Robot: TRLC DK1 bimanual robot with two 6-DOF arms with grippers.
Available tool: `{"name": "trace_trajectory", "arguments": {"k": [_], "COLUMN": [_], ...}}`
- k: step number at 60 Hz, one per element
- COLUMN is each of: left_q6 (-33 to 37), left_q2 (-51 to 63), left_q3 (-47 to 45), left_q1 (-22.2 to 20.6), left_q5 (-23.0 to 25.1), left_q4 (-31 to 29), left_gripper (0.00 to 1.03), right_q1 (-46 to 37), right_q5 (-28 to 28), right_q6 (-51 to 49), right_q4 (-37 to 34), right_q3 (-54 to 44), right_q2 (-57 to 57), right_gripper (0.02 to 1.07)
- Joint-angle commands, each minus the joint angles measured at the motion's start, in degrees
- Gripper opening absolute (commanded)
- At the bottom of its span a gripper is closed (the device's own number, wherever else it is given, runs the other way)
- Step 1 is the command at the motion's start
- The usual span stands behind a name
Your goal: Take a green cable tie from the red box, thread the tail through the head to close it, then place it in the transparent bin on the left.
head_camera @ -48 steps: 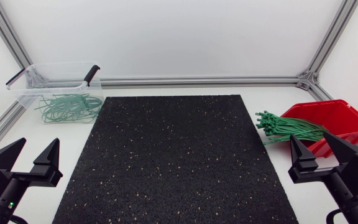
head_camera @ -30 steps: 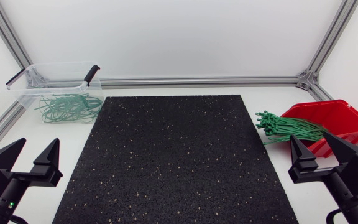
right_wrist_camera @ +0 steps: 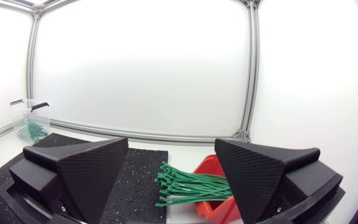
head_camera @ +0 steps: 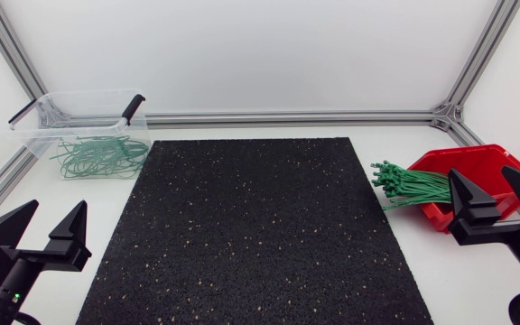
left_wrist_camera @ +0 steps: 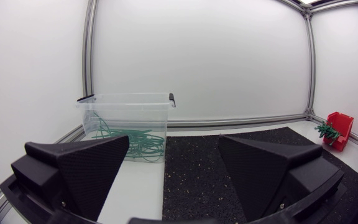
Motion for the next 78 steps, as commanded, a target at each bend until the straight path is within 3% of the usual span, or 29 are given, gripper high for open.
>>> {"name": "trace_trajectory", "arguments": {"k": [1,10,23,39,60,65,71,78], "left_q6": [-1.2,-1.2,-1.2,-1.2,-1.2,-1.2,-1.2,-1.2], "left_q2": [-0.3,-0.3,-0.3,-0.3,-0.2,-0.2,-0.2,-0.2], "left_q3": [-2.3,-2.3,-2.3,-2.3,-2.2,-2.2,-2.2,-2.2], "left_q1": [-0.4,-0.2,-0.1,-0.1,-0.5,-0.4,-0.4,-0.5], "left_q5": [-0.3,-0.3,-0.3,-0.3,-0.3,-0.3,-0.3,-0.3], "left_q4": [-0.8,-0.8,-1.1,-1.3,-1.4,-1.4,-1.4,-1.4], "left_gripper": [1.0,1.0,1.0,1.0,1.0,1.0,1.0,1.0], "right_q1": [-1.2,-3.6,-5.1,-7.0,-8.6,-8.8,-8.4,-8.0], "right_q5": [0.3,-1.1,-3.9,-6.8,-6.8,-6.8,-2.9,-3.5], "right_q6": [-1.1,-5.9,-24.6,-31.9,-49.0,-55.2,-63.0,-69.6], "right_q4": [-2.2,-6.4,-24.3,-33.8,-41.9,-44.2,-34.6,-34.1], "right_q3": [4.7,12.4,29.5,40.5,46.9,46.3,38.9,37.4], "right_q2": [4.9,13.8,32.0,47.0,60.6,62.2,60.2,63.7], "right_gripper": [1.03,1.03,1.03,1.01,1.02,0.95,0.88,0.88]}}
